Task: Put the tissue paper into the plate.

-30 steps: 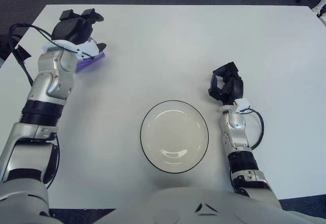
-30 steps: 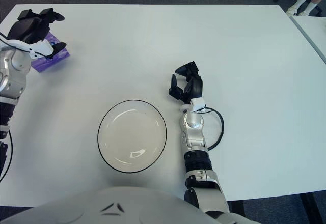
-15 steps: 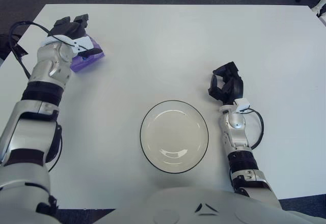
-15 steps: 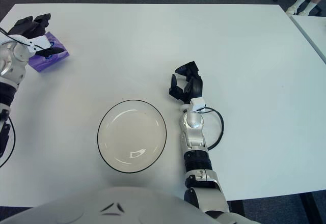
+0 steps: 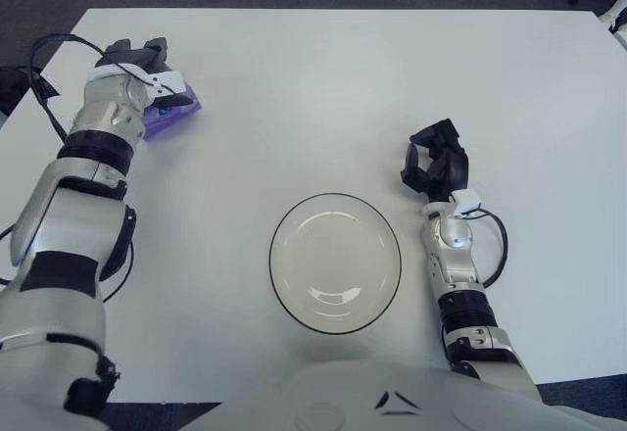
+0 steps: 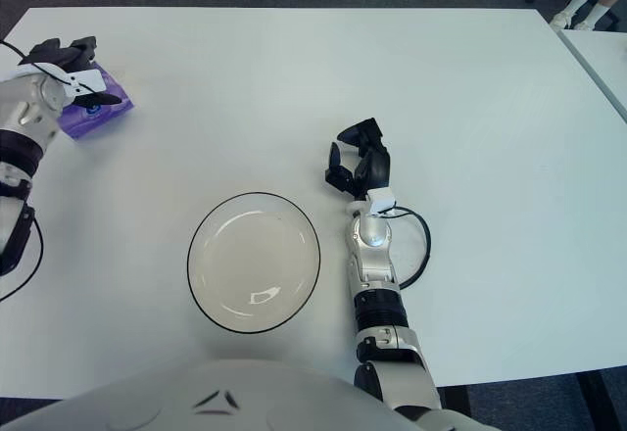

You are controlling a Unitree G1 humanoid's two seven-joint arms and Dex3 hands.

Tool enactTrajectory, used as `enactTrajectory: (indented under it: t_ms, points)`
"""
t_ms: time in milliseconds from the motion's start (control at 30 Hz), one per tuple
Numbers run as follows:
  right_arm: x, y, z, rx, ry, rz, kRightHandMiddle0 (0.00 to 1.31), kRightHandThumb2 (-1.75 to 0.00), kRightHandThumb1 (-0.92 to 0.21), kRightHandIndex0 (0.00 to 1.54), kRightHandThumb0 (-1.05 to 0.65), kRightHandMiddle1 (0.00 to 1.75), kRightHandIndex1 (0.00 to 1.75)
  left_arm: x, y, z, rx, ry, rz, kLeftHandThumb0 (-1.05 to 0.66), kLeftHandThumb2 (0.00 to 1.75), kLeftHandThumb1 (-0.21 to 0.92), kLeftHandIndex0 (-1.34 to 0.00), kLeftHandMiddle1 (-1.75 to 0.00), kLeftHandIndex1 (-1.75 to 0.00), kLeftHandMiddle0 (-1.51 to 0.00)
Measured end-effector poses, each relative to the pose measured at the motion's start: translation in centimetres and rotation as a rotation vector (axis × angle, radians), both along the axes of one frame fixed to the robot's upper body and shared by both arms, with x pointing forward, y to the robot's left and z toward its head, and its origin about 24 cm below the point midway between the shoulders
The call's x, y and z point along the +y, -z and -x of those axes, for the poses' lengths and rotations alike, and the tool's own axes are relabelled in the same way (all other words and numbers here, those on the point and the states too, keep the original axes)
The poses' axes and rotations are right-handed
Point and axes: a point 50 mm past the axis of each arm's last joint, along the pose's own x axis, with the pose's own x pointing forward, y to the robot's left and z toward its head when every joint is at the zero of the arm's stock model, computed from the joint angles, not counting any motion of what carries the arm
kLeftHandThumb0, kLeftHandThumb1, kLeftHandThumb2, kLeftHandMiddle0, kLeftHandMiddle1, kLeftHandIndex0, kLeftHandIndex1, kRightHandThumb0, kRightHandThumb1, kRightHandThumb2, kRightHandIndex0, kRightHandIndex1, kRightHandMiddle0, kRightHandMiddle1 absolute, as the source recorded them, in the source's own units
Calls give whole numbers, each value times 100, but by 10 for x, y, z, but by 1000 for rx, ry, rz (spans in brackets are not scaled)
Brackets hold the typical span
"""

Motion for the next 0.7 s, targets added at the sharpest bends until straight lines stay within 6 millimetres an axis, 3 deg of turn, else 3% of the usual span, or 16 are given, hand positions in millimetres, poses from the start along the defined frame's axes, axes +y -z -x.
enactTrajectory:
  t_ms: [700]
  points:
    - [0, 0, 0, 0, 7, -2, 41, -99, -58, 64, -41, 175, 155, 1, 25, 2, 147, -52, -41, -105, 37, 92, 0, 0, 0, 0]
